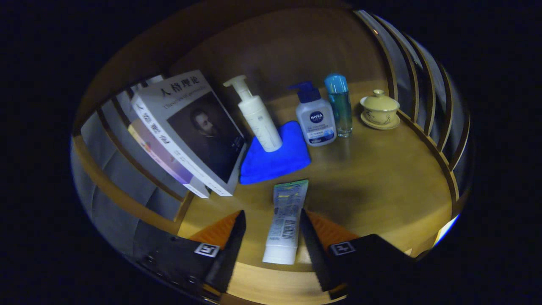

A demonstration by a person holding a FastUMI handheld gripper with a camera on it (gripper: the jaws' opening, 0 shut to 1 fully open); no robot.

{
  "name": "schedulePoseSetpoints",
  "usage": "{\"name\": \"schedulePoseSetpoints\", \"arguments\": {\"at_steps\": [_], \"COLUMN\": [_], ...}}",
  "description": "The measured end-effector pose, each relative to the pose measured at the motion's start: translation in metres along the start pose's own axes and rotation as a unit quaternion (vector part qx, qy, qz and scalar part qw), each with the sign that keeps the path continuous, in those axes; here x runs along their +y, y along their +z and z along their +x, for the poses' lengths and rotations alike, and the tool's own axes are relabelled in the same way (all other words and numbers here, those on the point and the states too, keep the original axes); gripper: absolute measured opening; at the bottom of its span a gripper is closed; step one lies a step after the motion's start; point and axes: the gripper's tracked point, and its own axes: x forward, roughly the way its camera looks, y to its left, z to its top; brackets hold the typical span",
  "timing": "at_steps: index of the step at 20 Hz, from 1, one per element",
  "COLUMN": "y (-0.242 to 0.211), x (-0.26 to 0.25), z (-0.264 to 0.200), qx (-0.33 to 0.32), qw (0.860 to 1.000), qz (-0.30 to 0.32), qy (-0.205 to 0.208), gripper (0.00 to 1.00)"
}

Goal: Pull open the drawer, take out the items inside it, and place them on the countertop above the cabinet.

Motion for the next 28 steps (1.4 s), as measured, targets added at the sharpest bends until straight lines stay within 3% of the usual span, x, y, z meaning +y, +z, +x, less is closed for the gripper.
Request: {"name": "schedulePoseSetpoints", "arguments": {"at_steps": [1,3,8,16,23,28], "y": [0.003,-0.002,-0.046,-0.127,-0.185,-0.235], "x": [0.0,0.002,0.021,0.041,0.033,0.024], "z": [-0.012,-0.03,-0.092,-0.187,-0.228,-0.224], "qx": [-0.018,-0.058,-0.141,-0.265,-0.338,-0.338], "qw": [1.0,0.997,0.986,0.956,0.925,0.929], "qz": [-0.023,-0.058,-0.085,-0.126,-0.169,-0.147], "qy": [-0.005,-0.016,0.003,-0.001,-0.04,-0.041], "gripper": [1.0,0.99,0.98,0.98,0.98,0.98]}}
